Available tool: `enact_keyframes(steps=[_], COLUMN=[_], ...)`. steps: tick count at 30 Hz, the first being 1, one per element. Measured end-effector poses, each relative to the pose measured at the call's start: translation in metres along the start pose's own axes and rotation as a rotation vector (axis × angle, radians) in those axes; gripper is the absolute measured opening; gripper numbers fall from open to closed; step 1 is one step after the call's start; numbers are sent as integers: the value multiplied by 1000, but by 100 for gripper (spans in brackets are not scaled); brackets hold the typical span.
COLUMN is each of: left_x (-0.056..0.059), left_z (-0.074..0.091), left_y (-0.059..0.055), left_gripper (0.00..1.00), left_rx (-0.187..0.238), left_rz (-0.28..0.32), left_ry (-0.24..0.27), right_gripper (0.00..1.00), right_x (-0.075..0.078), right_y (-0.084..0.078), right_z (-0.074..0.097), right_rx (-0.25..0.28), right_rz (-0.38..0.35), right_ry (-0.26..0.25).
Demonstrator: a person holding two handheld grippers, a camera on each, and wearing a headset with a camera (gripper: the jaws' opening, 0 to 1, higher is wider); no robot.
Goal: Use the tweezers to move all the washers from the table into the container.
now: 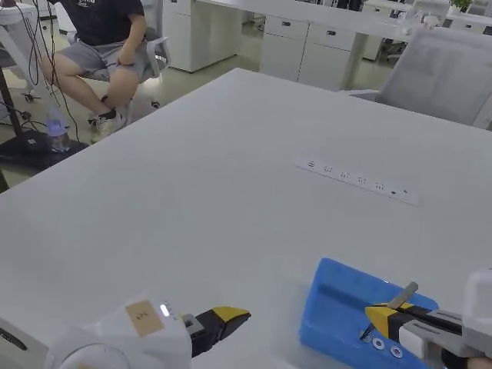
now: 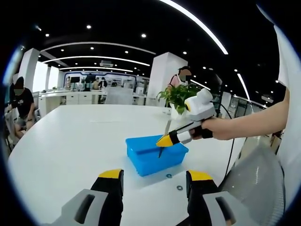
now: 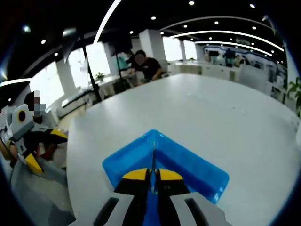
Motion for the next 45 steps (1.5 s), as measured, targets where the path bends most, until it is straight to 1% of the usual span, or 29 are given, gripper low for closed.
enact_keyframes(steps=[5, 10, 12, 17, 20, 23, 26, 27, 30, 33, 42, 44, 45], left_x=[0, 0, 0, 0, 0, 0, -1, -1, -1, -1, -1, -1, -1], left_z=[0, 1, 1, 1, 1, 1, 2, 2, 1, 1, 1, 1, 1], left_y=[0, 0, 1, 1, 1, 1, 1, 1, 1, 1, 0, 1, 0], left_gripper=[52, 52, 52, 52, 51, 51, 51, 51, 51, 51, 51, 51, 51], left_rx=[0, 4, 3, 1, 3, 8, 9, 11, 12, 9, 8, 8, 7], left_rz=[1, 0, -2, -1, 0, -4, -4, -4, -2, -3, -3, -4, -3], left_ry=[2, 6, 7, 4, 6, 7, 11, 11, 10, 8, 5, 4, 4], right_gripper=[3, 3, 3, 3, 4, 4, 4, 4, 4, 4, 3, 3, 3], right_x=[-1, 3, 2, 1, -3, -2, -2, -2, -4, -9, -25, -24, -29], right_y=[1, 0, 1, -1, -1, -2, 0, 1, 5, 7, 16, 16, 16], right_z=[-5, -7, -9, -8, -6, -3, 2, 4, 11, 16, 39, 42, 45], right_rx=[-13, -23, -25, -34, -25, -24, -7, 6, 24, 38, 94, 112, 121], right_rz=[2, 16, 11, 28, 35, 40, 41, 40, 45, 61, 82, 83, 86], right_ry=[11, 1, 5, 3, 13, 7, 7, 11, 20, 37, 51, 58, 67])
Point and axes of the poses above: the centre of the closed fingertips' face, and the gripper's own axes: z roughly backward along the fingers, x roughly to its right, y roughly out of its top, the point moved 8 cm from there along z, roughly backward along the fingers, and after that the axes turned 3 degrees about -x, right-handed, at the moved point
